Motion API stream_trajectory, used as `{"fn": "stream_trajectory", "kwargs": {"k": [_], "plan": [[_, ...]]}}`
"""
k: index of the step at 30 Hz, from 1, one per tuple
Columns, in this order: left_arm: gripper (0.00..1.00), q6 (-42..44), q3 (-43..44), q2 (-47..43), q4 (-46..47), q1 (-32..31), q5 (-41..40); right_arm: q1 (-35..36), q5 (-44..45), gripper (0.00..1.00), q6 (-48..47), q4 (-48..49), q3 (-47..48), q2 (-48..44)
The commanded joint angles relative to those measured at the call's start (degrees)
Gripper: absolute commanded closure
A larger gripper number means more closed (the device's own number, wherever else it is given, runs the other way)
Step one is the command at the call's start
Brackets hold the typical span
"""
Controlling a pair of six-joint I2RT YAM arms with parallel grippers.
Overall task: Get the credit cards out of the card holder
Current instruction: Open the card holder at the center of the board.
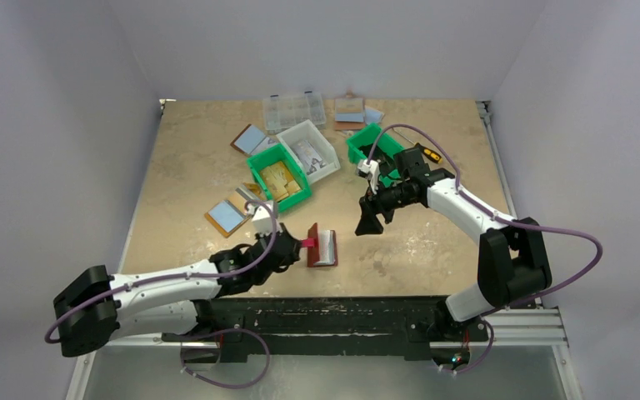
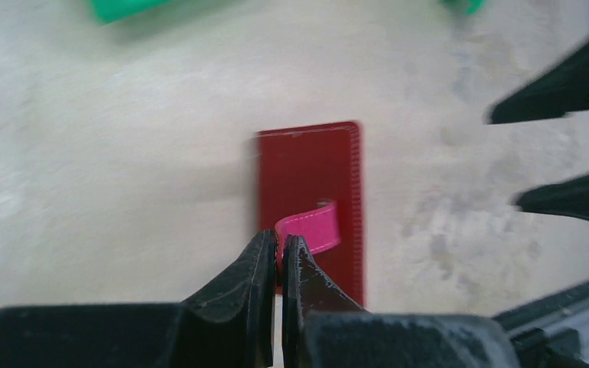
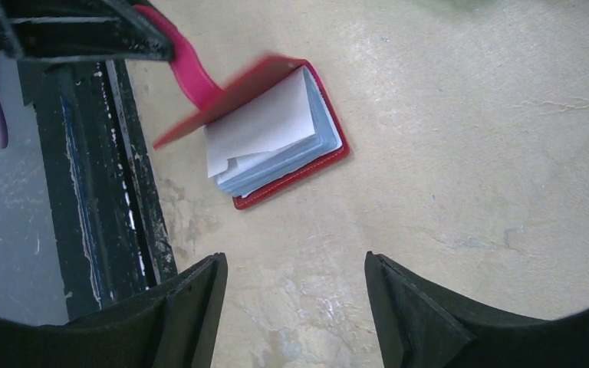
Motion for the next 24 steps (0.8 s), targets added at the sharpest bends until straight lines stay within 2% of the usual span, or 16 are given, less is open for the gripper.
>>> {"fn": "stream_trajectory", "kwargs": {"k": [1,3,6,10,16,18,20,24], "plan": [[1.0,-11.03,-8.26,-3.93,-13.47,1.1,-7.34,0.18,-1.81,0.26,-1.15,-0.76,2.18,-1.49],[1.0,-13.61,-10.66,-4.26,-15.91,1.47,-7.31,0.15,-1.86,0.26,-1.13,-0.76,2.1,-1.32],[0.84,-16.15,-10.19,-4.47,-21.46,1.49,-8.38,0.16,-1.83,0.26,-1.08,-0.76,2.01,-1.12],[0.61,-16.74,-5.34,-6.29,-32.41,1.49,-11.54,0.16,-1.82,0.26,-1.08,-0.89,1.92,-0.88],[0.51,-13.05,4.56,-10.41,-45.42,1.4,-13.62,0.2,-2.19,0.26,-1.43,-1.32,1.92,-0.53],[0.5,-8.46,6.26,-13.32,-45.1,1.27,-12.11,0.41,-2.62,0.26,-1.96,-1.65,2.01,-0.24],[0.49,-0.85,6.38,-18.55,-40.41,1.22,-8.55,0.69,-2.85,0.26,-2.42,-1.97,2.09,0.11],[0.38,7.83,2.03,-28.25,-22.39,1.31,1.93,1.35,-2.72,0.26,-2.53,-1.82,2.1,0.78]]}}
